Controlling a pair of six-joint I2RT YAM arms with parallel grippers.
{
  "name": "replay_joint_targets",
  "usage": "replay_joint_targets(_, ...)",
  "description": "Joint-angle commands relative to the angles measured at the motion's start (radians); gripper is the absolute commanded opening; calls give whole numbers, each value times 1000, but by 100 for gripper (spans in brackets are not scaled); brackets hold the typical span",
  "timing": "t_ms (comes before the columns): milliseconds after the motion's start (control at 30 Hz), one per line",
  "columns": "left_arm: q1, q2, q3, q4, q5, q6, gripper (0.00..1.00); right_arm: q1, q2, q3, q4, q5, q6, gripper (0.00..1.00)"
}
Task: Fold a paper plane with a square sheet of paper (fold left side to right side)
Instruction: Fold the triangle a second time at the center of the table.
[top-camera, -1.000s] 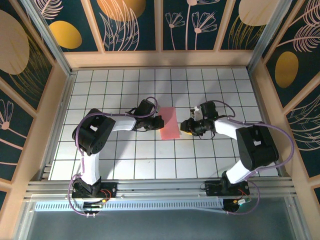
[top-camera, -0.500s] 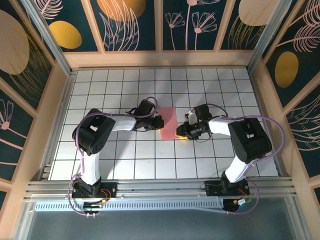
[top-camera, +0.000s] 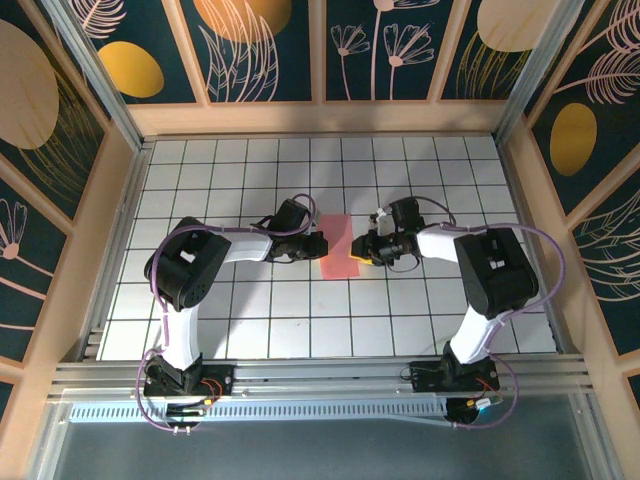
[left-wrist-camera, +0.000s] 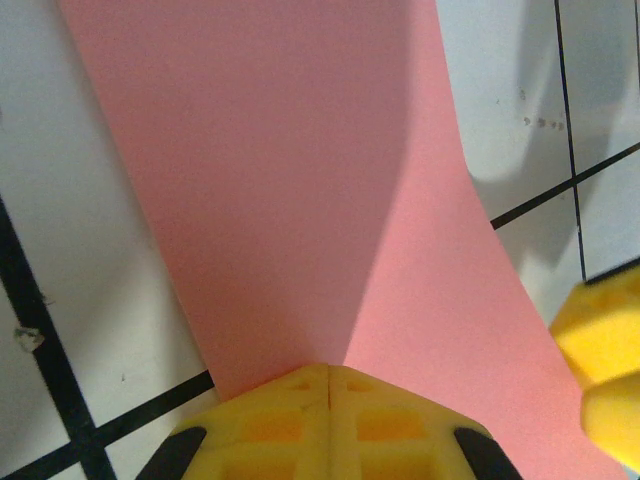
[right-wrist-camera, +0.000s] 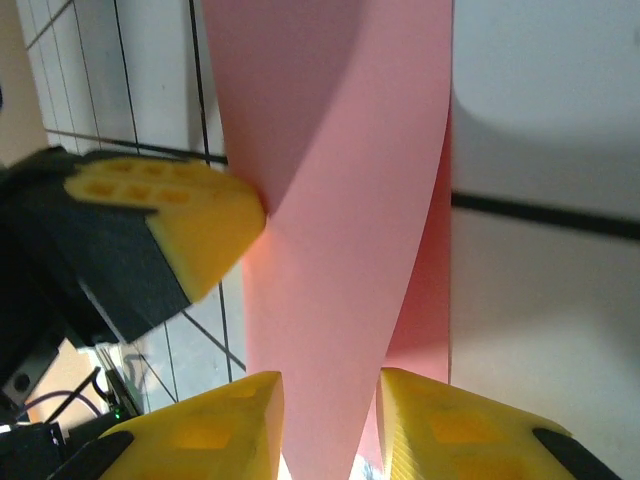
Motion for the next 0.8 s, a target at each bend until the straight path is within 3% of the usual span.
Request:
replay_joint_targets(0, -8, 36, -29, -58, -13, 20, 0, -13, 47, 58, 26, -32, -3, 29)
replay_joint_targets(400, -7, 21, -33, -40, -10, 12, 0, -39, 148, 159, -2, -31, -43, 24)
replay_joint_targets(767, -7, -17, -22, -35, -17, 4, 11, -39, 154, 130, -5, -22, -49, 0)
